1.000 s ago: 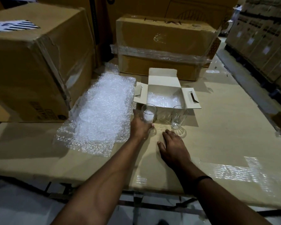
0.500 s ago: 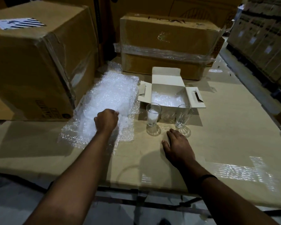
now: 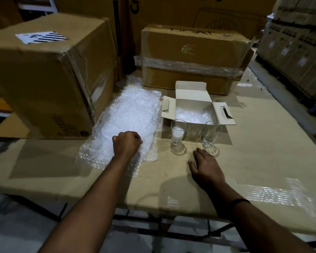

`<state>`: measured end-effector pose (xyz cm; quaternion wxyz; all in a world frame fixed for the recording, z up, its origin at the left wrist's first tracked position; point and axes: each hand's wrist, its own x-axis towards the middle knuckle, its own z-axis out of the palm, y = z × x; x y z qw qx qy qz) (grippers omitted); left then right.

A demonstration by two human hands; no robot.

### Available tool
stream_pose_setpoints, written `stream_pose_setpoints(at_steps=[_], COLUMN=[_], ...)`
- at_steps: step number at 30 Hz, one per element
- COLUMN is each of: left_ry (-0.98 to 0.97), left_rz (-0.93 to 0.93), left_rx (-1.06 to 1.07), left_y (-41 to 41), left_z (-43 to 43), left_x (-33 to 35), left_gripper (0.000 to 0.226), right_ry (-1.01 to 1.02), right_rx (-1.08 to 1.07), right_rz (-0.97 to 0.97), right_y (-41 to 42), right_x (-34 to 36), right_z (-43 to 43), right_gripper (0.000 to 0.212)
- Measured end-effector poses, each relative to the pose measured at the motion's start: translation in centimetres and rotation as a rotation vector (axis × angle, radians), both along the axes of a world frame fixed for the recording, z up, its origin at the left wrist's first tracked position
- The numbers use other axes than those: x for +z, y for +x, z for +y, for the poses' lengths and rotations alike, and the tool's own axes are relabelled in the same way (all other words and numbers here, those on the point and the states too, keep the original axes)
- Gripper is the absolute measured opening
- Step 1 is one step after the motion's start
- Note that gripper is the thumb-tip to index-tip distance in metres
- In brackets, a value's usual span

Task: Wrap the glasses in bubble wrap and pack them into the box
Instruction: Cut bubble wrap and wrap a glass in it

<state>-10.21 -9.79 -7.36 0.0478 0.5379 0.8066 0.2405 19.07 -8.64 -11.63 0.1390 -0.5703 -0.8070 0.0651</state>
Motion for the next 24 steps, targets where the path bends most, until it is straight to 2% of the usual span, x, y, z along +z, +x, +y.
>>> stream_pose_setpoints(at_steps=[2,5,7,9,11,13,15,17,18,20,22,23,24], left_ry=[0.011,0.073,0.132,0.182,0.235,0.285,0.351,0.411,0.427,0.432,0.414,0.402,0.385], left_rz=[-0.069,-0.270,-0.440,-0.583,-0.650,-0.668,-0.675,-0.669,-0.665,-0.675,-0.715,-0.751,-0.793], left_rx=[0.030,0.094,0.103,0.089,0.060,0.053,0.058,0.039,0.025,0.017,0.030,0.039,0.039], left_y=[-0.3,-0.9,-1.4,-1.5,-1.7,-2.1,-2.6,-3.1,-3.2,-3.0,-2.4,-2.0,-1.6], left_z=[-0.1,0.0,-0.1,-0.4,-0.8,-1.1,-1.5,-2.0,-2.4,-3.2,-3.8,-4.0,-4.1], left_x=[0.0,0.5,0.7,1.0,1.0,1.2,1.6,1.9,1.9,1.5,1.0,0.8,0.6], left_gripper=[0.015,0.020,0.018,0.014,0.009,0.007,0.007,0.006,0.006,0.006,0.008,0.008,0.008], right_ry=[0.103,0.299,0.220,0.030,-0.088,-0.069,-0.115,-0.207,-0.219,-0.218,-0.360,-0.452,-0.527], right_rx=[0.042,0.245,0.320,0.330,0.385,0.410,0.418,0.437,0.416,0.233,0.095,0.104,0.130], right_rz=[0.030,0.139,0.229,0.248,0.177,0.022,-0.160,-0.193,-0.079,0.430,0.880,0.965,0.971], right_y=[-0.1,-1.9,-5.0,-8.4,-11.4,-13.6,-14.6,-14.7,-14.6,-14.3,-13.9,-13.7,-13.6], right_x=[0.1,0.4,0.9,1.7,2.4,2.8,2.7,2.8,2.8,3.7,4.8,5.3,5.5], right_z=[-0.4,-2.3,-3.1,-2.6,-1.5,-0.7,0.1,0.7,1.0,0.8,-0.1,-0.5,-0.7], right_gripper=[0.033,0.015,0.022,0.041,0.058,0.069,0.066,0.056,0.050,0.037,0.039,0.043,0.046])
